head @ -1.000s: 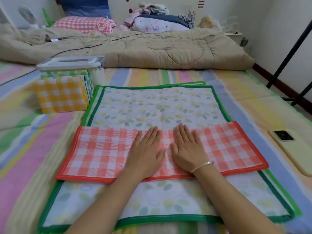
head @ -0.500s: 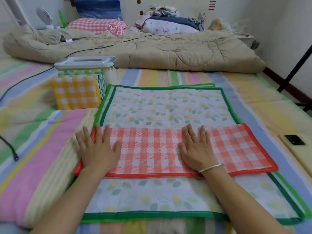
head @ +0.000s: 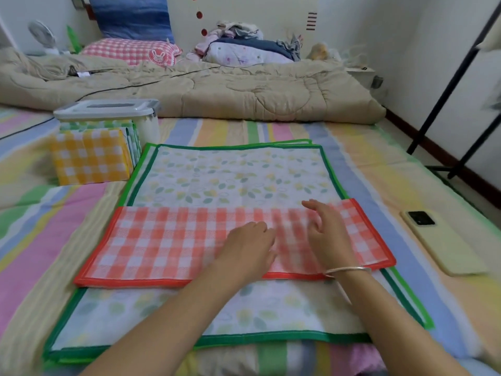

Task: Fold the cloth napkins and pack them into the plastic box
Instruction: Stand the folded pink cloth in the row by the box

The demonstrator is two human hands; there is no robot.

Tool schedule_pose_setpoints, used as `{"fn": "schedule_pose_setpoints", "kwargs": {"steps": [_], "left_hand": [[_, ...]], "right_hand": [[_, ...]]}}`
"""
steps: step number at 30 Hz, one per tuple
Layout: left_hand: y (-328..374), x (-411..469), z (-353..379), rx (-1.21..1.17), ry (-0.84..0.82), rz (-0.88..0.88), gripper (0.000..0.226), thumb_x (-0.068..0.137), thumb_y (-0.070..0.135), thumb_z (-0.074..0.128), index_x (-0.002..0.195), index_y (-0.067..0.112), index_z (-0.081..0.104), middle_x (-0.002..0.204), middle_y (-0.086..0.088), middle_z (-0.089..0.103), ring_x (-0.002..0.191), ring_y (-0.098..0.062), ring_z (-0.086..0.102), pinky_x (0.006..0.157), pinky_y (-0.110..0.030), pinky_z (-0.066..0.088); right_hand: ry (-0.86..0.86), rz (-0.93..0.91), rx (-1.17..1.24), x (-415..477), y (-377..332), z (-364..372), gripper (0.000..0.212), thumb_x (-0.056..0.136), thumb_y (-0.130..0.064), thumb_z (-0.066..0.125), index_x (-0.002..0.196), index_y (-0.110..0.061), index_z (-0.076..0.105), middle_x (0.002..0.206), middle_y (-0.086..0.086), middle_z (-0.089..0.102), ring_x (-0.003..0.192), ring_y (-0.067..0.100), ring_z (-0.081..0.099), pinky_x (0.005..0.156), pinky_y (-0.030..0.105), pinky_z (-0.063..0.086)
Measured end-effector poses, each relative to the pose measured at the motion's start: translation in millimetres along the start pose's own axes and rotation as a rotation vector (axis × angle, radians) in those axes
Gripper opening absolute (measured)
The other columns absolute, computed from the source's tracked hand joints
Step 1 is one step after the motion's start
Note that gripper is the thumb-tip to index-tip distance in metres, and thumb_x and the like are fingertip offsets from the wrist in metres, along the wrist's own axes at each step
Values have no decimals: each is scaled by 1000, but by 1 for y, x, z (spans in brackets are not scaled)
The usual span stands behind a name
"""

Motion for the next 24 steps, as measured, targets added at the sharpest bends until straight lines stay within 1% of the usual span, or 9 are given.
{"fn": "schedule_pose_setpoints", "kwargs": {"steps": [2, 3, 6, 8, 11, 13, 17, 21, 24], "left_hand": [[5, 9, -2, 72, -54, 8, 45, 102, 50, 43, 129, 15, 53, 117, -5, 58, 106, -26, 57, 78, -35, 42], [9, 14, -2, 105, -73, 20, 52, 101, 55, 41, 135, 16, 49, 119, -7, 57, 106, -28, 58, 79, -36, 42], [18, 26, -3, 200, -124, 78, 65, 96, 64, 41, 138, 15, 46, 126, -9, 52, 100, -28, 57, 77, -37, 41], [20, 32, -5, 241, -168, 127, 68, 91, 70, 46, 129, 14, 49, 127, -5, 50, 89, -24, 53, 74, -35, 36], [18, 42, -6, 224, -245, 168, 72, 84, 76, 53, 121, 14, 48, 128, 0, 49, 87, -24, 56, 75, -36, 43], [18, 49, -3, 158, -284, 190, 68, 80, 73, 61, 116, 17, 47, 122, 3, 51, 86, -21, 55, 74, -36, 45], [18, 57, 3, -9, -309, 204, 63, 74, 68, 71, 112, 24, 47, 120, 10, 54, 93, -17, 57, 82, -39, 50], [14, 60, 10, -82, -322, 147, 74, 70, 83, 63, 116, 26, 48, 138, 12, 51, 102, -16, 58, 83, -36, 48], [18, 60, 16, -28, -293, 148, 106, 67, 90, 55, 144, 20, 35, 151, 11, 39, 111, -17, 56, 76, -33, 42]], "right_hand": [[103, -9, -322, 0, 21, -27, 44, 82, -1, 58, 126, -9, 60, 131, 15, 57, 124, 35, 47, 105, 42, 36], [145, 33, -419, 0, 34, -39, 44, 82, -5, 60, 127, -7, 59, 132, 19, 55, 123, 39, 46, 103, 46, 36], [160, 272, -516, 1, 64, -67, 48, 91, -25, 59, 134, -5, 51, 134, 23, 50, 124, 41, 42, 99, 47, 36], [91, 366, -488, 4, 79, -75, 50, 95, -38, 54, 135, -8, 51, 131, 21, 52, 122, 39, 48, 98, 45, 39], [-12, 429, -436, 6, 92, -74, 43, 93, -50, 54, 124, -20, 62, 122, 11, 60, 109, 33, 59, 85, 37, 47], [-3, 438, -406, 5, 95, -74, 39, 89, -52, 58, 117, -24, 65, 116, 7, 62, 103, 29, 61, 78, 34, 46], [34, 440, -367, 6, 91, -76, 34, 88, -46, 63, 114, -24, 64, 114, 4, 62, 100, 27, 61, 74, 32, 43], [19, 475, -211, 9, 90, -79, 25, 87, -40, 68, 103, -21, 63, 98, -1, 64, 87, 22, 57, 73, 31, 42], [53, 447, -149, 9, 86, -85, 17, 85, -35, 71, 93, -23, 62, 97, 0, 67, 90, 22, 60, 76, 32, 44]]}}
Point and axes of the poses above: each hand's wrist, its own x-axis towards the middle knuckle, its own z-axis out of the palm, y = z × x, the point moved 5 cm from there along x, towards the middle knuckle
